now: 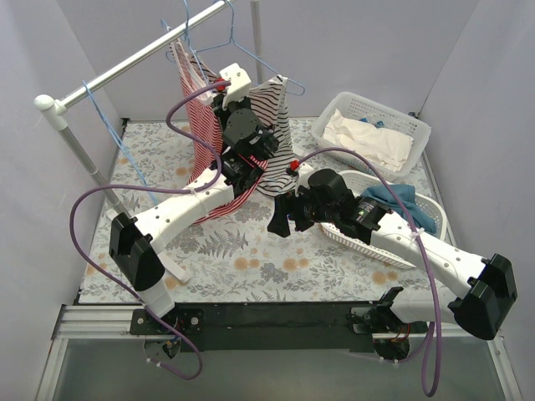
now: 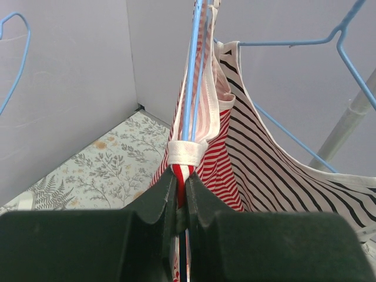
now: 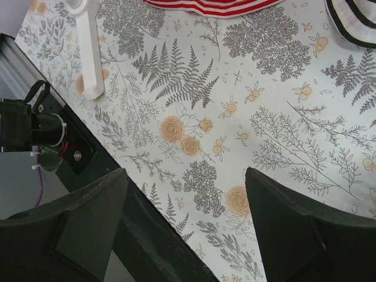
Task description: Place the tank top on the hanger
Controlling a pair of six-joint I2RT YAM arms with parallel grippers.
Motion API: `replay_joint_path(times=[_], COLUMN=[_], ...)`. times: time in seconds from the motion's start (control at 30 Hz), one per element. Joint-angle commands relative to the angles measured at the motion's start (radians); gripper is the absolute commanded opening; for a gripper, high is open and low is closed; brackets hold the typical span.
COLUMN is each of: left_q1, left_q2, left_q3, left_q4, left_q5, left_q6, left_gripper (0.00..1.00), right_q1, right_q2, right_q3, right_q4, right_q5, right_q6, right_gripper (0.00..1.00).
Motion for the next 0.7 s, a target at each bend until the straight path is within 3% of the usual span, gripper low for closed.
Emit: replay_joint_path(times=[0.0,0.67], left_q1=[0.012,0.032], left_q2=[-0.011,0.007], left_q3=[-0.005,-0.083], left_q4=[0.038,0.067], left_q5=[0.004,0.001], left_q6=[0.003,-0.01], left_gripper=[0.0,0.0], right_q1=[-0.005,-0.005], right_q2=[-0.029,-0.032], right_q3=[-0.01,-0.025], right_q4=[0.014,0.013], right_q5=[0.002,0.003], right_q6=[-0.019,-0.019], right_gripper=[0.89,0.89])
